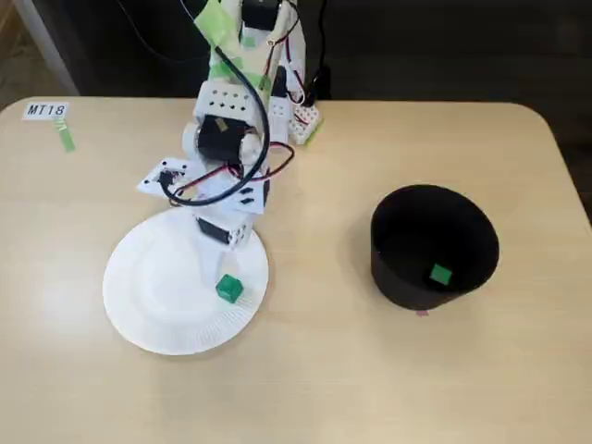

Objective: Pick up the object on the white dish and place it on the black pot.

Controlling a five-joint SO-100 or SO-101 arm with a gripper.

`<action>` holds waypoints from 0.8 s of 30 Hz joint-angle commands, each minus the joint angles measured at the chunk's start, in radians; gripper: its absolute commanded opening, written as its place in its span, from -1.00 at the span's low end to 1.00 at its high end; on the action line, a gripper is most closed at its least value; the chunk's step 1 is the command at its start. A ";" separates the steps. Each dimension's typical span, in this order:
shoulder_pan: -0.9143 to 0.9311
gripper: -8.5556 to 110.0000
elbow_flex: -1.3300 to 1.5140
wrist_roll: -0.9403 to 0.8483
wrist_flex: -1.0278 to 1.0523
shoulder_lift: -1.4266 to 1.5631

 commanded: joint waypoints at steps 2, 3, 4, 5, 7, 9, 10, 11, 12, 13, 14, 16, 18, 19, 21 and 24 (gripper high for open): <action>-0.020 -0.37 -0.049 0.009 -0.040 -0.014; -0.020 -0.37 -0.051 0.014 -0.046 -0.021; -0.021 -0.38 -0.052 0.018 -0.054 -0.026; -0.023 -0.38 -0.055 0.023 -0.057 -0.031; -0.025 -0.39 -0.069 0.031 -0.060 -0.041; -0.026 -0.41 -0.086 0.035 -0.061 -0.060; -0.026 -0.44 -0.095 0.038 -0.061 -0.071; -0.026 -0.45 -0.104 0.041 -0.061 -0.083; -0.026 -0.46 -0.112 0.041 -0.061 -0.094; -0.026 -0.46 -0.118 0.041 -0.061 -0.104; -0.026 -0.46 -0.123 0.041 -0.063 -0.112; -0.026 -0.47 -0.133 0.041 -0.067 -0.124; -0.026 -0.50 -0.144 0.046 -0.074 -0.135; -0.026 -0.52 -0.152 0.048 -0.074 -0.140; -0.021 -0.58 -0.166 0.048 -0.075 -0.149; -0.011 -0.64 -0.172 0.044 -0.080 -0.163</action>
